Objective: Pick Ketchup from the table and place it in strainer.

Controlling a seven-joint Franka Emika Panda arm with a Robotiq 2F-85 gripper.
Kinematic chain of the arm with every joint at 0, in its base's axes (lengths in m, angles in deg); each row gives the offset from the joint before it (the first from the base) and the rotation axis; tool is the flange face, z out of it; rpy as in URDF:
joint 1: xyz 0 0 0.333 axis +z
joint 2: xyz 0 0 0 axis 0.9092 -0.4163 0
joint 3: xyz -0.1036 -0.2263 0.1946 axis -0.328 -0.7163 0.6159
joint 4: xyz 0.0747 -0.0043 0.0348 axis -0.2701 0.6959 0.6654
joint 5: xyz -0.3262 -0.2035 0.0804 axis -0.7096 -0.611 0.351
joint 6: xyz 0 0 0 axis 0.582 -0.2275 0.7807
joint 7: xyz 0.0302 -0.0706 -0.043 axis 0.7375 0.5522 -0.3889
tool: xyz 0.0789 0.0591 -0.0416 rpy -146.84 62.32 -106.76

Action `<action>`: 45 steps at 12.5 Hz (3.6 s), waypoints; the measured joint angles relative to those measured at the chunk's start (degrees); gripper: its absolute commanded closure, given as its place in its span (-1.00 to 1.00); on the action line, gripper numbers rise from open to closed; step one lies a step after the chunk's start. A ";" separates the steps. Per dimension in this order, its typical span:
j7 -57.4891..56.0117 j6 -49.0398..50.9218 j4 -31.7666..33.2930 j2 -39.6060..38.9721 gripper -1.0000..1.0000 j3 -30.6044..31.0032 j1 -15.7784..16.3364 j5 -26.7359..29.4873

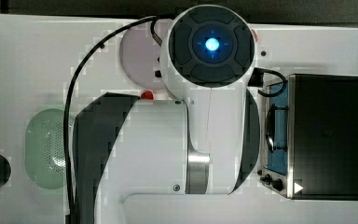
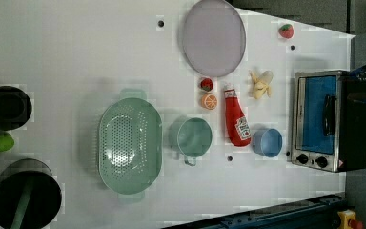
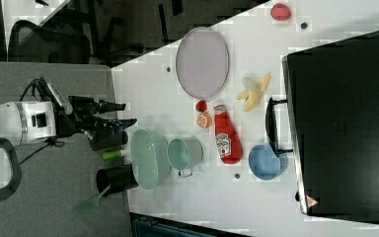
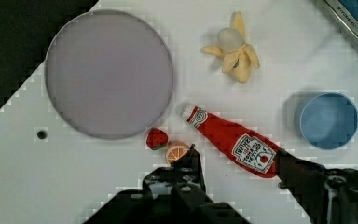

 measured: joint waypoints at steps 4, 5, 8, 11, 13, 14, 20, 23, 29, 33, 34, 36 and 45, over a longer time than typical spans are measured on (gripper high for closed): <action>0.01 7.42 6.32 9.72 -1.00 2.80 -4.34 0.31; 0.00 6.65 6.43 10.93 -1.00 2.89 -4.56 0.57; 0.00 0.35 7.89 10.96 -1.00 3.59 -5.24 0.21; -2.02 -4.83 12.87 7.73 -1.00 4.12 -5.24 0.05; -8.20 -8.65 17.23 4.47 -1.00 4.58 -5.19 -0.03; -11.97 -10.74 20.03 3.03 -1.00 4.60 -5.06 0.19; -40.44 -23.17 33.80 0.85 -1.00 6.10 -5.54 0.11; -48.44 -34.08 36.37 -0.82 -1.00 5.63 -5.28 -0.11; -52.74 -44.85 37.04 -12.74 -1.00 5.79 -5.43 -5.10; -53.22 -49.44 37.26 -20.36 -1.00 5.81 -4.93 -5.85; -53.28 -49.89 37.49 -20.94 -1.00 5.83 -4.88 -5.69; -53.28 -50.34 37.15 -21.24 -0.92 6.13 -5.36 -5.58; -53.39 -50.84 35.47 -20.61 -0.25 6.09 -5.57 -5.67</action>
